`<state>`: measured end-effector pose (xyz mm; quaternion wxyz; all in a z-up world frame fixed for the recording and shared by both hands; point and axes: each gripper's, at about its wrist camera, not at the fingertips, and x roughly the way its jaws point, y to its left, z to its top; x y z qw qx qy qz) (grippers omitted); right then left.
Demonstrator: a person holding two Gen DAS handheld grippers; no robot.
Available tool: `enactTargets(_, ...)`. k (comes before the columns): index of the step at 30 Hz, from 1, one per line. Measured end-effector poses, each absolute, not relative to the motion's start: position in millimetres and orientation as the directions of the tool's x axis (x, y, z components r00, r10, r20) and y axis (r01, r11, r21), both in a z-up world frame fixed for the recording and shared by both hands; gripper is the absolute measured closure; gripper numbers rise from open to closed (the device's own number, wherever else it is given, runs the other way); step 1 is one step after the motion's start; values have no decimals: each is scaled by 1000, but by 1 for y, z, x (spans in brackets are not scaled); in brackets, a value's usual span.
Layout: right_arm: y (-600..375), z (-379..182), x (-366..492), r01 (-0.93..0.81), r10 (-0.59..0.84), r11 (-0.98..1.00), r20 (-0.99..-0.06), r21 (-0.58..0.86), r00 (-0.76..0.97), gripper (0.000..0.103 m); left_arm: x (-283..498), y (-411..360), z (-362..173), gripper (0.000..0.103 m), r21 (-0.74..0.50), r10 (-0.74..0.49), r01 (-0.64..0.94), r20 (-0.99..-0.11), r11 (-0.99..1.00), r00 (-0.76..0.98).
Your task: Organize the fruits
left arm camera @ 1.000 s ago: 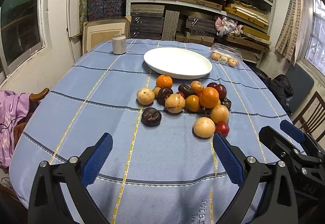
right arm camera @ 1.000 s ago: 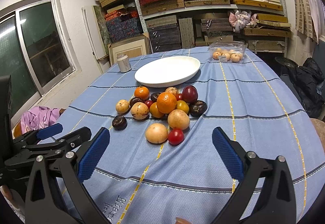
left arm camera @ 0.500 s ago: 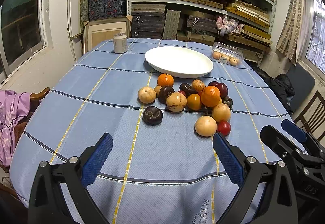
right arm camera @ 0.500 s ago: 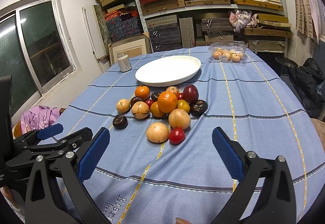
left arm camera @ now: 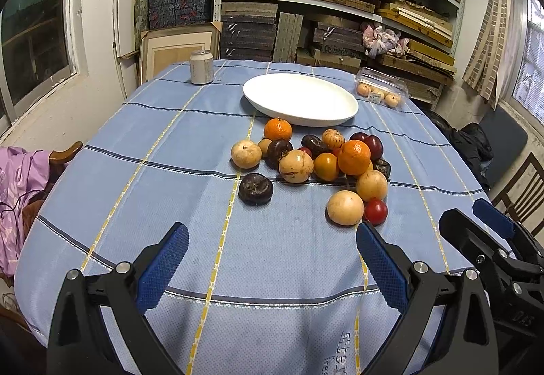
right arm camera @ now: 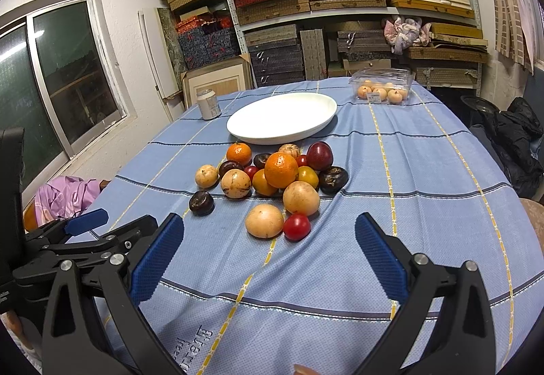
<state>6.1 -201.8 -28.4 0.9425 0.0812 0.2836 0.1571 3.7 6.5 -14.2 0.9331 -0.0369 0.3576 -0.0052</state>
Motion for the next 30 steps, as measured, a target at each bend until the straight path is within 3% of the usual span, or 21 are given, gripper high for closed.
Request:
enactTargets(11, -194, -67, 32, -255, 366, 929, -577, 268, 730, 4, 22, 18, -35, 4, -74, -24, -42, -711, 996, 703)
enactTargets(27, -187, -93, 68, -253, 287, 956, -670, 151, 685, 5, 61, 39, -74, 3, -123, -64, -51, -773, 991, 631)
enactTargets(29, -187, -95, 71, -266, 306, 950, -673, 166, 673, 30, 66, 39, -77, 4, -126, -71, -45, -779, 991, 623)
enactTargets(30, -188, -97, 75, -267, 320, 946, -687, 186, 653, 52, 69, 40, -78, 3, -129, -75, -42, -782, 991, 619)
